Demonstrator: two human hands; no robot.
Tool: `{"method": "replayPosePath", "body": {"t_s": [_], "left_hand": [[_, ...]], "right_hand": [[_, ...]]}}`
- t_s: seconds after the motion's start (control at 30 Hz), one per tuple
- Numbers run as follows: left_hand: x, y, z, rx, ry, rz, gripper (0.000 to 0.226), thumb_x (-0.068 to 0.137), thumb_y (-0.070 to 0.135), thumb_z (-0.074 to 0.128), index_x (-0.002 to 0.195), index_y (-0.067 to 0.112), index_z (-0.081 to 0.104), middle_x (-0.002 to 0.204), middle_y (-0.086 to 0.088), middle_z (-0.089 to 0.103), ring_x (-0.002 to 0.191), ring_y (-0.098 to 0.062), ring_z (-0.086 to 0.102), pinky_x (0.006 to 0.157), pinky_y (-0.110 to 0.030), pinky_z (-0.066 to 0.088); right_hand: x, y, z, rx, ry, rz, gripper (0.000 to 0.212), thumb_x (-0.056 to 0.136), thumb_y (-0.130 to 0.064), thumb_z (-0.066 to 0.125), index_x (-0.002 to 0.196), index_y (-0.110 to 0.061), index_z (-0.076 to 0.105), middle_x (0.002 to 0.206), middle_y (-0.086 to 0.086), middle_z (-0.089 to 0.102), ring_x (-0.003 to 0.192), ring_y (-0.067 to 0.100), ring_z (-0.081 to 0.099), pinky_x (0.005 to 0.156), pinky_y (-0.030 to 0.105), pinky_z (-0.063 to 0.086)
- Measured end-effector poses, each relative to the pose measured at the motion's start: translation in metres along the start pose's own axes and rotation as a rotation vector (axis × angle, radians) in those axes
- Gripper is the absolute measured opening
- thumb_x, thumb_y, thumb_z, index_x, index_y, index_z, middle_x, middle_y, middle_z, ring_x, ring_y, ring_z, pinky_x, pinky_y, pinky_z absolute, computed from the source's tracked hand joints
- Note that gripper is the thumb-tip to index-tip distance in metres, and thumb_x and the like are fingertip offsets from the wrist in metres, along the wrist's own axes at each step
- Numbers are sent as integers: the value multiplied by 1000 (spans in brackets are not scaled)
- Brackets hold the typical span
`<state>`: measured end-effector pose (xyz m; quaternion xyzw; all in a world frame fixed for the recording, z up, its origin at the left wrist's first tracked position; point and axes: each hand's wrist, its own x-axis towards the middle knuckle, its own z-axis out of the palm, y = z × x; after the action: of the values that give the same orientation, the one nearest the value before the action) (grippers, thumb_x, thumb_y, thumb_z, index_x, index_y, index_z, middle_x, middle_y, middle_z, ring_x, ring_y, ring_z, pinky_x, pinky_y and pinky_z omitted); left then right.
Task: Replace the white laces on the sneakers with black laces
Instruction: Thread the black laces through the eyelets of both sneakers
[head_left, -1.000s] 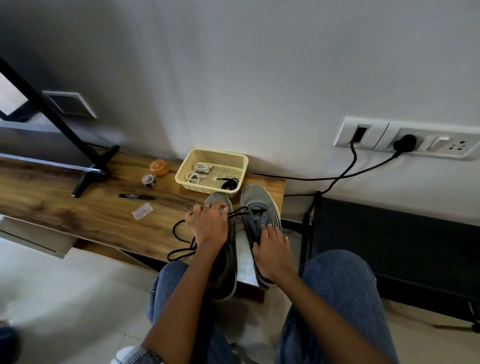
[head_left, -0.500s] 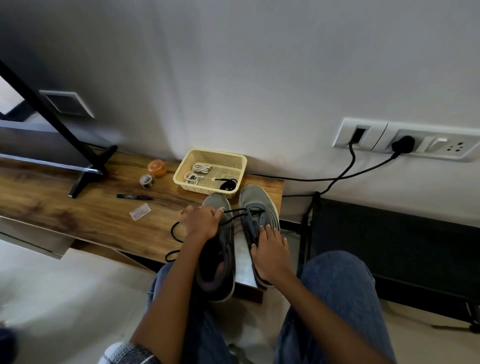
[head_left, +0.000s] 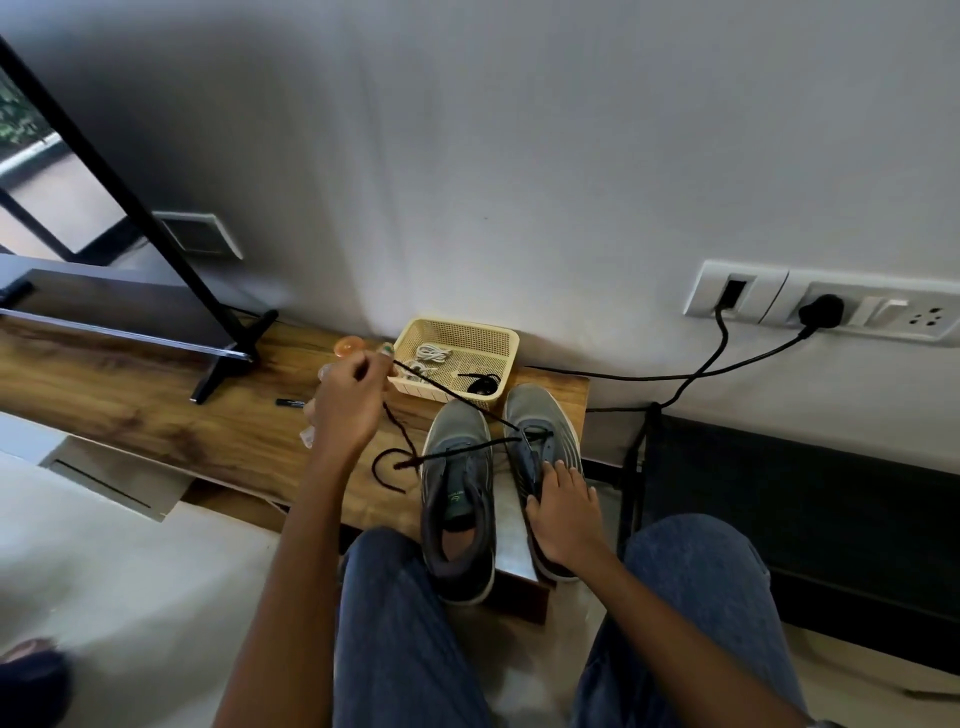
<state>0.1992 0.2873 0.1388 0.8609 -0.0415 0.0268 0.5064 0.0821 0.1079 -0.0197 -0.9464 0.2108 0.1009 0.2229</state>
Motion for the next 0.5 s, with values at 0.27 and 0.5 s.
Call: {"method": "replayPosePath", "body": {"t_s": [0.27, 0.5], "left_hand": [[-8, 65, -52, -281, 108, 58, 27, 101, 31, 46, 79, 21, 60, 75, 1, 57, 56, 4, 54, 52, -7, 41], [-15, 91, -73, -386, 179, 209, 24, 101, 32, 46, 84, 23, 60, 80, 4, 59, 77, -7, 58, 67, -14, 47]], "right_hand": [[0, 0, -1, -4, -16, 9, 59, 100, -36, 34, 151, -11, 17, 159, 9, 15, 146, 25, 13, 118, 44, 14], [1, 0, -1, -11, 0, -2, 59, 100, -36, 36, 151, -12, 19, 158, 9, 19, 145, 25, 16, 118, 45, 18]]}}
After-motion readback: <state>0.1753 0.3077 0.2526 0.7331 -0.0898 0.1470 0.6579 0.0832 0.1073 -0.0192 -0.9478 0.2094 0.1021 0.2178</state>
